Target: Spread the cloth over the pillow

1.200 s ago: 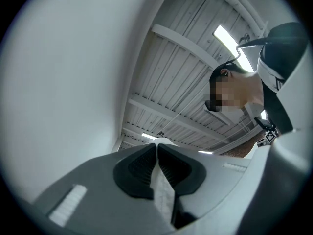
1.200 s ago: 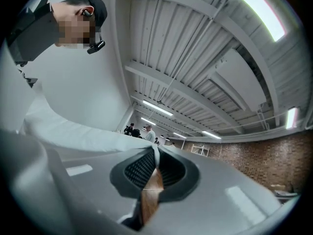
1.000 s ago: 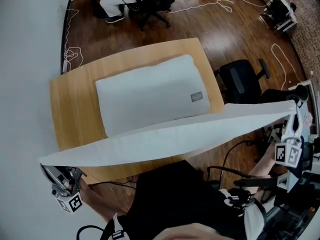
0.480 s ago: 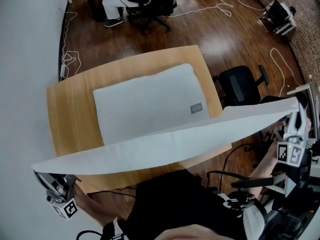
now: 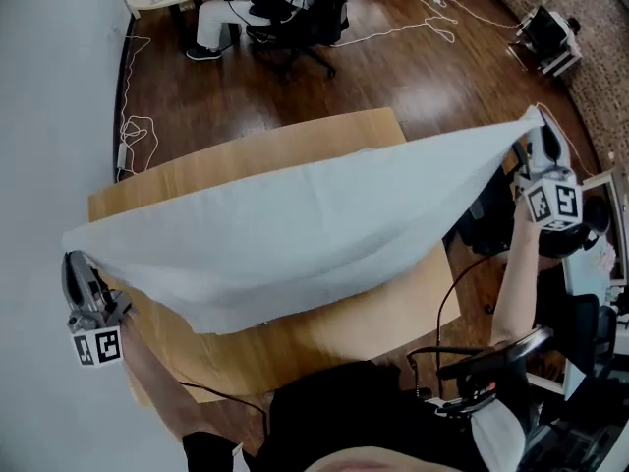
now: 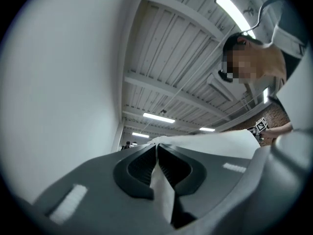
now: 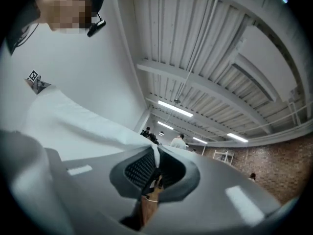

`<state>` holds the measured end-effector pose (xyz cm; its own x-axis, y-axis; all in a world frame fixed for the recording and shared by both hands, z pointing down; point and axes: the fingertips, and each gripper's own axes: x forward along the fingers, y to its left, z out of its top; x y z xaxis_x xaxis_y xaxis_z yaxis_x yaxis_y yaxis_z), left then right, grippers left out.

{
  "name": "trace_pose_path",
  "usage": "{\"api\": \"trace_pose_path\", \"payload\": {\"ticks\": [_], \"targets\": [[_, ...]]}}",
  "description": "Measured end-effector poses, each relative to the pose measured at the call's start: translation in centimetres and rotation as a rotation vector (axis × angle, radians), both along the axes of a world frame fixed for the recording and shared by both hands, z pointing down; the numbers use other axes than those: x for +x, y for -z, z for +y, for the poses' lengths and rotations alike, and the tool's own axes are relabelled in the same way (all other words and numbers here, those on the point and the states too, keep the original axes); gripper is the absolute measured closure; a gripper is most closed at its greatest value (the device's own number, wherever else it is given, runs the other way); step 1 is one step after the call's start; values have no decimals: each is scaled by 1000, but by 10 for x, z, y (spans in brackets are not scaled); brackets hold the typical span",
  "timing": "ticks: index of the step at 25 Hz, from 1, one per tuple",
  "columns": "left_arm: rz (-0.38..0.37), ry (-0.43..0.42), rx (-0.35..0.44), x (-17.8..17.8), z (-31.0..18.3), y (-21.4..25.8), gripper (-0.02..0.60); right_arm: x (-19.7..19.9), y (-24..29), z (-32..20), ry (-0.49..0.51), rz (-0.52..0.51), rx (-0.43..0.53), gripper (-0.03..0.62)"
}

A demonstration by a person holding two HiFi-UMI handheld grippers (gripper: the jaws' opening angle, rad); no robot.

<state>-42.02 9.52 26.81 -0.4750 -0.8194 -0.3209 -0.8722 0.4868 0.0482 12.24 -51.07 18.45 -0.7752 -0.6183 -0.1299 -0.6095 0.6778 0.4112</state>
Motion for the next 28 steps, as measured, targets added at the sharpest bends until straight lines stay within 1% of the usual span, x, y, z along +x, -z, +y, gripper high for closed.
{"api": "trace_pose_path", "payload": {"ticks": [1, 3, 5, 6, 8, 10, 13, 15, 17, 19, 20, 21, 22, 23, 24, 25, 26, 27, 28], "targets": [[30, 0, -52, -20, -23, -28, 560, -19, -33, -32, 2, 28, -39, 588], [90, -3, -170, -55, -65, -89, 560, -63, -107, -89, 11, 117, -125, 588], [145, 11, -314, -83, -98, -152, 560, -107, -185, -130, 16, 231, -223, 588], [176, 20, -385, -96, -109, -184, 560, -126, -225, -142, 13, 289, -276, 588], [259, 30, -496, -116, -126, -242, 560, -150, -300, -157, -1, 394, -373, 588], [344, 37, -586, -125, -136, -287, 560, -163, -360, -162, -4, 489, -441, 588], [418, 54, -700, -130, -138, -333, 560, -173, -425, -161, 6, 618, -490, 588], [457, 61, -736, -129, -133, -354, 558, -170, -452, -158, 14, 648, -531, 588], [488, 69, -746, -128, -126, -366, 553, -165, -469, -149, 35, 657, -589, 586], [525, 101, -724, -131, -112, -369, 525, -156, -483, -138, 54, 698, -650, 579], [552, 125, -701, -132, -102, -368, 520, -148, -486, -132, 53, 724, -675, 538], [581, 149, -672, -133, -88, -366, 490, -137, -487, -128, 43, 743, -695, 501], [609, 168, -634, -133, -71, -364, 453, -123, -485, -124, 30, 745, -715, 474], [633, 175, -584, -134, -56, -360, 434, -108, -480, -122, 19, 723, -737, 450], [647, 166, -522, -138, -46, -353, 421, -93, -471, -120, 10, 671, -759, 445], [650, 142, -455, -145, -41, -343, 415, -75, -457, -115, 9, 593, -778, 445], [647, 105, -387, -149, -38, -330, 399, -54, -439, -103, 18, 494, -786, 445], [648, 62, -326, -142, -30, -318, 399, -32, -417, -85, 39, 380, -783, 445], [659, 19, -275, -123, -10, -308, 399, -8, -392, -61, 69, 256, -769, 447]]}}
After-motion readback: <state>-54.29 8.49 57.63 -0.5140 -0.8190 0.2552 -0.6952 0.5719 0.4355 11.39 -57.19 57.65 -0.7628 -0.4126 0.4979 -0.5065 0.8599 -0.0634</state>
